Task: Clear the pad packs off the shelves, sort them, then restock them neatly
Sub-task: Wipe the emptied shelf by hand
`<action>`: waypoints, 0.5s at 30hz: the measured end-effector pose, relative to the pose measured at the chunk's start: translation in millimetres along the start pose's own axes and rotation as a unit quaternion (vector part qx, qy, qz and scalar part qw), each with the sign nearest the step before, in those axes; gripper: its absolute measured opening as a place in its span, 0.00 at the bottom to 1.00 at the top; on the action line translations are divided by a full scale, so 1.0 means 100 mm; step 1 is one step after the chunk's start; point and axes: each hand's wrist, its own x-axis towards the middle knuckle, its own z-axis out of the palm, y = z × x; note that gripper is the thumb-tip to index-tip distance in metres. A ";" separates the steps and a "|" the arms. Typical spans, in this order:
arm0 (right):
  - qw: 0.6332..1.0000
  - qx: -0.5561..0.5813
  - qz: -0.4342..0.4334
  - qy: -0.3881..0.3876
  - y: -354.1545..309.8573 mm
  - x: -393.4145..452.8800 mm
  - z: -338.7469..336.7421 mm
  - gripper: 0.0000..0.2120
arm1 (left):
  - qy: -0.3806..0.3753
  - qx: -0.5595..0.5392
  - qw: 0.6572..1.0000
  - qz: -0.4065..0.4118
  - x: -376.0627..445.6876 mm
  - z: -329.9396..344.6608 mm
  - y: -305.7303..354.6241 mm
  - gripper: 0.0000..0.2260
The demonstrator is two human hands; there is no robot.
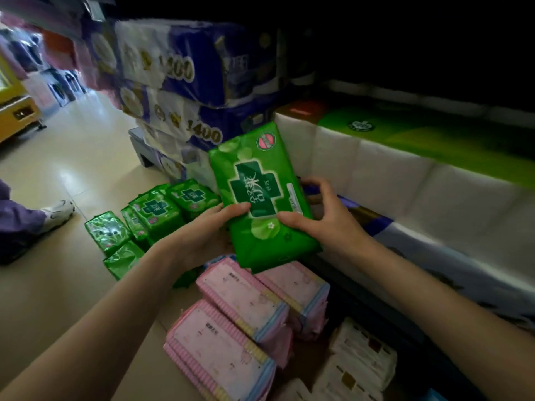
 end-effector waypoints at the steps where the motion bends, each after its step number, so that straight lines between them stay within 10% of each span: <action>1: 1.000 -0.002 0.004 -0.017 0.01 0.04 0.03 0.37 | -0.007 -0.004 1.000 0.010 0.00 -0.04 0.02 0.46; 8: 0.994 -0.029 -0.110 0.009 -0.38 0.60 0.39 0.33 | 0.012 0.241 0.971 0.009 -0.20 -1.16 0.57 0.51; 15: 0.943 -0.239 -0.132 -0.190 -0.80 1.32 1.25 0.41 | -0.032 0.495 0.868 -0.027 -0.02 -1.99 1.14 0.48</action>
